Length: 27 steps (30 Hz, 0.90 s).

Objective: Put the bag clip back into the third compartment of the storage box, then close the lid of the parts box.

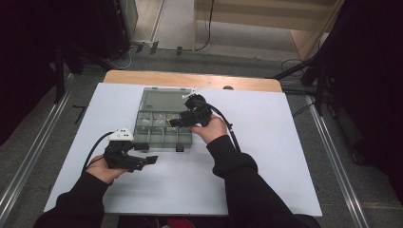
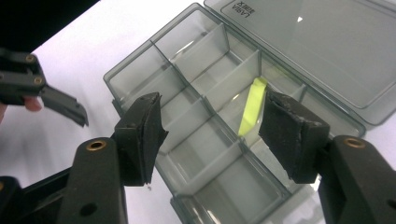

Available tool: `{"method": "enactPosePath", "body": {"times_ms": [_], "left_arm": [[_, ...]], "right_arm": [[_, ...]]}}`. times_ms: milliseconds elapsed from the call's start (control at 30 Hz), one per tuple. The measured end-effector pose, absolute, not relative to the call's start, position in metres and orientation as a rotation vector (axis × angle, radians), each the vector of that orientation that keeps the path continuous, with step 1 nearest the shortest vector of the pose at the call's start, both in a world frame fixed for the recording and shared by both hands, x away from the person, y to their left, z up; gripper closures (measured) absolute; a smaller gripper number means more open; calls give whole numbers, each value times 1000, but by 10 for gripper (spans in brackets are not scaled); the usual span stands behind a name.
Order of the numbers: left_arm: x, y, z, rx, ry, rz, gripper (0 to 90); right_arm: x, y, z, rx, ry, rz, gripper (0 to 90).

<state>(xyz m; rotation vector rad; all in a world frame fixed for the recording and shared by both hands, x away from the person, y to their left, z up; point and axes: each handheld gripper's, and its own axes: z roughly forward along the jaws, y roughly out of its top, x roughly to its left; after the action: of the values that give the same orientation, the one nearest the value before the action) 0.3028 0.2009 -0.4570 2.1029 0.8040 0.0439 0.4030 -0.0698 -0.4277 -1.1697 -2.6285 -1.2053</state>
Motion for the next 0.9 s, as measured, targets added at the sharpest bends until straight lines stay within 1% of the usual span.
{"method": "enactPosePath", "body": {"times_ms": [133,200,333,567,900], "left_arm": [[305,203,-456,2099,801,41,286],[307,205,-456,2085,786,-4,225],[311,206,-457,2084,790,6,225],[321,206,-455,2085,804,13,226],[338,213,-454,2075,845,25,235]], "right_arm": [[398,-78,-428,-1158,-2622,-1226,361],[396,-84,-428,-1148,-2604,-1249,374],[390,-95,-430,-1121,-2601,-1284,368],[386,-105,-436,-1114,-2591,-1270,307],[384,-108,-441,-1129,-2595,-1279,321]]}}
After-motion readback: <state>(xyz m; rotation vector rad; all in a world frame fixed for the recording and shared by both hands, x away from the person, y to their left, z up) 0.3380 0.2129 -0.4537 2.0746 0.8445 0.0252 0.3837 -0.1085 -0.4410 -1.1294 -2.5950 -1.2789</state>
